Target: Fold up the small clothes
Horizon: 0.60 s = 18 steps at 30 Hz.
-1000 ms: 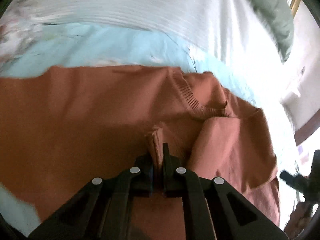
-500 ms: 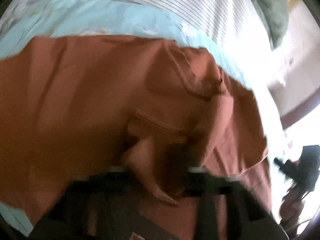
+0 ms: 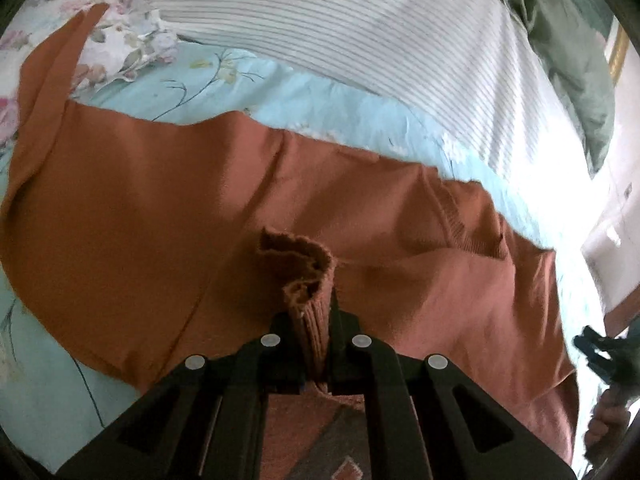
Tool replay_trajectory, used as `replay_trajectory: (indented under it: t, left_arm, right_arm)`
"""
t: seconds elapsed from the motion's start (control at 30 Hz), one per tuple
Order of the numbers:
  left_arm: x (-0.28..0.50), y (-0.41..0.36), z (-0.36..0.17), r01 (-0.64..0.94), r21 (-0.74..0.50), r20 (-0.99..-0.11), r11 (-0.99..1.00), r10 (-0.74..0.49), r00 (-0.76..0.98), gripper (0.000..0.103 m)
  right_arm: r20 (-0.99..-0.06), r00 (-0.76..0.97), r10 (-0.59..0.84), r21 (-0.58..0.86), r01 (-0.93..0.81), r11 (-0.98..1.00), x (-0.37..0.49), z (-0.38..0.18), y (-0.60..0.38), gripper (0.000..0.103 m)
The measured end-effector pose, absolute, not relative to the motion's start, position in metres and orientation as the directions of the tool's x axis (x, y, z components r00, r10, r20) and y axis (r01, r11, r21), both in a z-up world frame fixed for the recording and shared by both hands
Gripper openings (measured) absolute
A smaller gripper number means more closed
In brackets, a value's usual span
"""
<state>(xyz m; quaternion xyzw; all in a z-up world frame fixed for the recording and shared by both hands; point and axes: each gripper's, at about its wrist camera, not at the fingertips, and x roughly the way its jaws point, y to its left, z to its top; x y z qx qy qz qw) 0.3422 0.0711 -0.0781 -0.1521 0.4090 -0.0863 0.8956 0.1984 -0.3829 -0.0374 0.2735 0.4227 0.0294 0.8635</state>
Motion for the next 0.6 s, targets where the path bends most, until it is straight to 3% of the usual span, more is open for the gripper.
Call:
replay_trajectory:
  t: [0.17, 0.2, 0.23, 0.4, 0.6]
  left_arm:
    - [0.337, 0.066, -0.076, 0.024, -0.334, -0.701, 0.942, -0.265, 0.663, 0.005]
    - [0.335, 0.066, -0.074, 0.021, -0.339, -0.694, 0.941, -0.265, 0.669, 0.005]
    - [0.334, 0.066, -0.070, 0.018, -0.346, -0.685, 0.938, -0.265, 0.679, 0.005]
    - [0.321, 0.058, -0.050, 0.069, -0.364, -0.613, 0.929, -0.294, 0.733, 0.008]
    - [0.332, 0.053, -0.084, 0.024, -0.313, -0.722, 0.949, -0.254, 0.643, 0.012]
  right_arm:
    - [-0.784, 0.545, 0.298, 0.443, 0.155, 0.883, 0.241, -0.064, -0.370, 0.042]
    - [-0.782, 0.547, 0.298, 0.439, 0.143, 0.887, 0.243, -0.064, -0.370, 0.014]
    - [-0.781, 0.542, 0.311, 0.450, 0.141, 0.882, 0.244, -0.062, -0.372, 0.011]
    - [-0.759, 0.598, 0.257, 0.437, 0.176, 0.882, 0.229, -0.053, -0.394, 0.011]
    - [-0.788, 0.574, 0.221, 0.410, 0.221, 0.885, 0.229, -0.056, -0.391, 0.015]
